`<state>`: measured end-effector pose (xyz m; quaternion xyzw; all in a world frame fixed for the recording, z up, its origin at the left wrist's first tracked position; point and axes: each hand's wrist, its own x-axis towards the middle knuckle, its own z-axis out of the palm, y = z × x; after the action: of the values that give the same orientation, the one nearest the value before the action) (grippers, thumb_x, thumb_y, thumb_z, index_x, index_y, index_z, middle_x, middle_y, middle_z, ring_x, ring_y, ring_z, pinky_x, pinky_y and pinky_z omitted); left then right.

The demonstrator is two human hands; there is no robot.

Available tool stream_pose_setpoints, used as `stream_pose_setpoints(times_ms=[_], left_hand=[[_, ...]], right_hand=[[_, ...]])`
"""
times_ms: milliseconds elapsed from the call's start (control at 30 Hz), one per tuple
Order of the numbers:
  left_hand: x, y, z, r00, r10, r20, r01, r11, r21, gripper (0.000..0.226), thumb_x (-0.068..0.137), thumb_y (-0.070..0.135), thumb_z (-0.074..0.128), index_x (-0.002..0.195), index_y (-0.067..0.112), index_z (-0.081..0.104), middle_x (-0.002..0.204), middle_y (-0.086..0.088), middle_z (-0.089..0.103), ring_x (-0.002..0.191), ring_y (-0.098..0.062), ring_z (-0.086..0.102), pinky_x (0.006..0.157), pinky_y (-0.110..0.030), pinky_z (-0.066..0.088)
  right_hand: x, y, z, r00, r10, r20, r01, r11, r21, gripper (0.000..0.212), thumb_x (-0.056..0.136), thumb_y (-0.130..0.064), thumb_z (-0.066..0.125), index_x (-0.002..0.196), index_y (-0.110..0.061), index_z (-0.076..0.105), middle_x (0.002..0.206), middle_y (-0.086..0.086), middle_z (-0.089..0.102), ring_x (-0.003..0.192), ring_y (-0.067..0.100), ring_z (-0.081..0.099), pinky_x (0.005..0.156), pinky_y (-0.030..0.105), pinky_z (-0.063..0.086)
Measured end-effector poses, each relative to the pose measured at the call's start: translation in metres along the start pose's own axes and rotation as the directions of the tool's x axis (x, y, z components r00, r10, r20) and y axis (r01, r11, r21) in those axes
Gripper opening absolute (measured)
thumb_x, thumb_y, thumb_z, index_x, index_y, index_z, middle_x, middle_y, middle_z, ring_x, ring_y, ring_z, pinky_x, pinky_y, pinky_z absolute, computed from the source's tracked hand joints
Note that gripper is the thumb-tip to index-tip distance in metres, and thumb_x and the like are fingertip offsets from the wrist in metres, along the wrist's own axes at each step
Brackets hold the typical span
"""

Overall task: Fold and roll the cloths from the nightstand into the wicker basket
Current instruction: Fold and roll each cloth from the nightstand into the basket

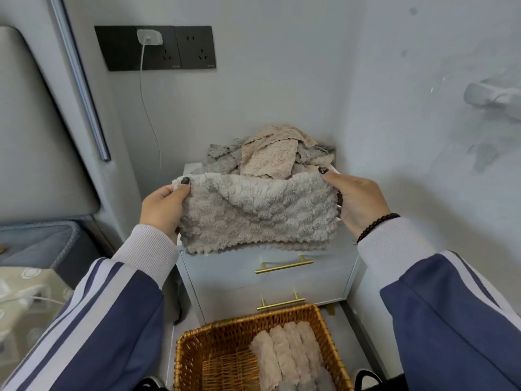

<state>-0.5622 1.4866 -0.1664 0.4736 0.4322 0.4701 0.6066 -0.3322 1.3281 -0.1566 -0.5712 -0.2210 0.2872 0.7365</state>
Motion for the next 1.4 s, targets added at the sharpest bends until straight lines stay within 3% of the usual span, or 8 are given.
stream_pose_setpoints(times_ms=[133,333,500,600,767,1233,1333,1400], left_hand=[[0.003,0.003,-0.007,1.000,0.009,0.012,-0.009,1.000,-0.018,0.012,0.089,0.013,0.066,0.077,0.010,0.070,0.074,-0.009,0.072,0.078,-0.028,0.069,0.081,-0.042,0.057],[-0.004,0.011,-0.009,0.992,0.119,0.047,-0.120,0.993,0.012,0.021,0.090,0.005,0.063,0.070,0.011,0.063,0.045,0.012,0.058,0.044,0.000,0.055,0.047,-0.013,0.046],[-0.007,0.018,-0.017,0.982,0.170,0.087,-0.170,0.985,-0.008,0.019,0.090,0.007,0.063,0.072,0.013,0.065,0.050,0.010,0.061,0.051,-0.006,0.054,0.054,-0.017,0.047],[-0.009,0.022,-0.024,0.977,0.182,0.113,-0.180,0.983,-0.027,0.013,0.090,0.009,0.063,0.080,0.014,0.067,0.055,0.011,0.063,0.050,-0.003,0.055,0.052,-0.017,0.046],[-0.007,0.024,-0.034,0.975,0.180,0.127,-0.171,0.982,-0.078,0.010,0.087,0.010,0.066,0.095,0.015,0.071,0.069,0.007,0.072,0.055,-0.001,0.062,0.055,-0.020,0.049],[0.000,0.026,-0.034,0.977,0.145,0.159,-0.126,0.985,-0.119,0.017,0.083,0.001,0.066,0.091,0.014,0.074,0.076,0.003,0.074,0.071,-0.012,0.066,0.074,-0.032,0.051],[0.002,0.024,-0.034,0.976,0.148,0.157,-0.130,0.985,-0.117,0.019,0.083,-0.002,0.065,0.085,0.014,0.076,0.078,0.000,0.075,0.071,-0.013,0.069,0.069,-0.030,0.054],[0.002,0.024,-0.033,0.975,0.157,0.156,-0.139,0.983,-0.120,0.023,0.083,-0.004,0.065,0.082,0.015,0.078,0.078,-0.001,0.075,0.071,-0.013,0.071,0.063,-0.026,0.056]], right_hand=[[0.000,0.005,-0.003,0.994,-0.078,-0.080,0.067,0.989,-0.130,0.015,0.058,-0.029,0.086,0.067,-0.019,0.078,0.095,0.005,0.075,0.103,0.024,0.066,0.096,0.051,0.050],[0.000,-0.001,-0.002,0.974,-0.183,-0.136,0.185,0.983,0.005,0.009,0.067,-0.013,0.082,0.076,-0.015,0.079,0.094,0.008,0.074,0.092,0.021,0.067,0.090,0.039,0.050],[0.000,-0.007,-0.003,0.940,-0.241,-0.244,0.252,0.968,0.015,0.030,0.064,-0.038,0.086,0.055,-0.019,0.066,0.071,0.008,0.050,0.067,0.023,0.043,0.069,0.033,0.046],[-0.001,-0.009,-0.001,0.926,-0.315,-0.210,0.316,0.948,-0.030,0.018,0.071,-0.021,0.082,0.055,-0.021,0.074,0.062,-0.002,0.067,0.070,0.018,0.061,0.078,0.033,0.052],[0.002,-0.003,0.005,0.929,-0.335,-0.158,0.338,0.941,-0.008,0.018,0.066,-0.005,0.080,0.069,-0.023,0.079,0.086,0.004,0.075,0.102,0.026,0.068,0.096,0.049,0.051],[0.019,0.012,0.008,0.985,-0.130,-0.117,0.157,0.951,0.267,0.027,0.073,0.022,0.062,0.086,-0.001,0.062,0.083,0.014,0.061,0.085,0.026,0.060,0.091,0.039,0.051],[0.018,0.011,0.008,0.985,-0.126,-0.114,0.155,0.943,0.295,0.035,0.074,0.026,0.057,0.073,-0.007,0.065,0.062,0.000,0.066,0.068,0.015,0.063,0.076,0.026,0.057],[0.018,0.011,0.009,0.987,-0.140,-0.077,0.156,0.942,0.297,0.041,0.073,0.027,0.056,0.065,-0.011,0.071,0.066,0.001,0.070,0.074,0.017,0.066,0.079,0.028,0.057]])
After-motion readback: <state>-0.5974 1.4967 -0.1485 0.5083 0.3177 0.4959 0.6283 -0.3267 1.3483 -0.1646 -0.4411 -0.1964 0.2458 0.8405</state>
